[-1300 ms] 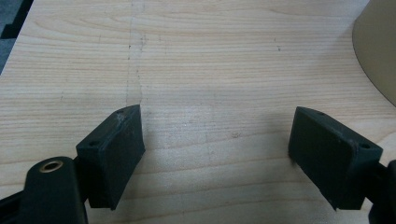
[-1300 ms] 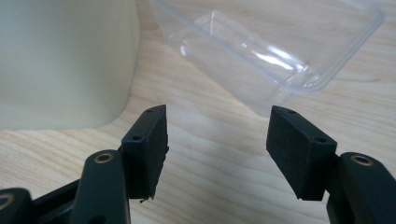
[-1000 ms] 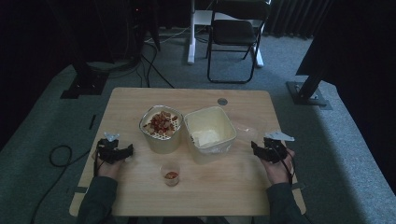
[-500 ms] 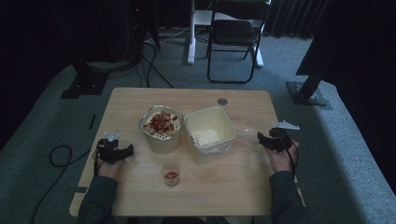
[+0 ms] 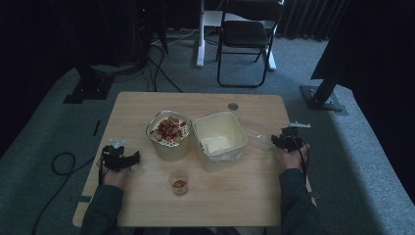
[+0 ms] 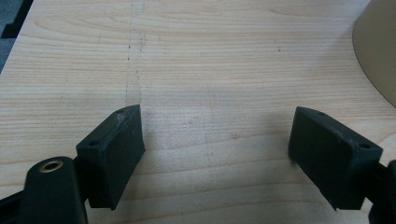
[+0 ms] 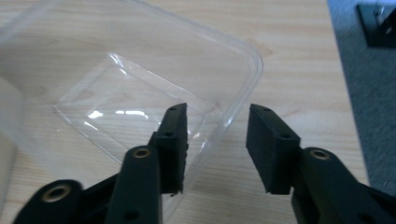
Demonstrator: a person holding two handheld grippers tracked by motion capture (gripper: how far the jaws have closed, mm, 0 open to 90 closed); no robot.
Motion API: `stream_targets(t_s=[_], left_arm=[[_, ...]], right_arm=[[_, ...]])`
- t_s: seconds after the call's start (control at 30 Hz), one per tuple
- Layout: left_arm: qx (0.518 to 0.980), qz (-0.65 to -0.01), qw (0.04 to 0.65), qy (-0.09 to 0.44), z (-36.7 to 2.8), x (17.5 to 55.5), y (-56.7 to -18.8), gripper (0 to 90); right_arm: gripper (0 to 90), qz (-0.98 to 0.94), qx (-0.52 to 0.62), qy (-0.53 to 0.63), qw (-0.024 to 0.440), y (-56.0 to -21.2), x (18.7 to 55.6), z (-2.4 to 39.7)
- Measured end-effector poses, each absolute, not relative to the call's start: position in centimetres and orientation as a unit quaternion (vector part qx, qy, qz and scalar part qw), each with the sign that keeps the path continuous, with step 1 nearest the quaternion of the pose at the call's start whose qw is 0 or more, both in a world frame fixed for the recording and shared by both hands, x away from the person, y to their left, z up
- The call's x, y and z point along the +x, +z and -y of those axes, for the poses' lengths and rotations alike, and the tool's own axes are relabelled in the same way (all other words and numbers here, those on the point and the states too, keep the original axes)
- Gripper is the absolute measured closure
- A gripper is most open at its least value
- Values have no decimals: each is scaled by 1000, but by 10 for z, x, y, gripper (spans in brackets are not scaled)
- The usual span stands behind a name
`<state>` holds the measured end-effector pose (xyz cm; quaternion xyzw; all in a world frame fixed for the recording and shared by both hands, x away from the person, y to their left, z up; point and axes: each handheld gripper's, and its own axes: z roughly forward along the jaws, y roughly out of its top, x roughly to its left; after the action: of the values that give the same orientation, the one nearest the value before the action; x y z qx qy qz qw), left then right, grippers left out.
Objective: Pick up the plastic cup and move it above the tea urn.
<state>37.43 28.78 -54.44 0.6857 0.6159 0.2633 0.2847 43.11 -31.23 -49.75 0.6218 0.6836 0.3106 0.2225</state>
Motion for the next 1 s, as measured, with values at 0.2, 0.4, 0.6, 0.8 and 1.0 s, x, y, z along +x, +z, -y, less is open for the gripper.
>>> stream_targets(t_s=[0.2, 0.4, 0.6, 0.8, 1.0], left_arm=[[686, -616, 285, 263, -288, 374, -544, 185], [686, -616, 285, 263, -288, 374, -544, 185], [686, -616, 285, 263, -288, 374, -544, 185], [686, -616, 285, 263, -288, 374, -544, 185], [686, -616, 285, 263, -288, 374, -544, 185]], right_arm=[[740, -676, 631, 313, 215, -501, 435, 319], [854, -660, 651, 313, 208, -500, 434, 327], [864, -644, 654, 328, 221, -491, 430, 332], [871, -635, 645, 348, 243, -464, 427, 335], [871, -635, 634, 353, 264, -440, 425, 335]])
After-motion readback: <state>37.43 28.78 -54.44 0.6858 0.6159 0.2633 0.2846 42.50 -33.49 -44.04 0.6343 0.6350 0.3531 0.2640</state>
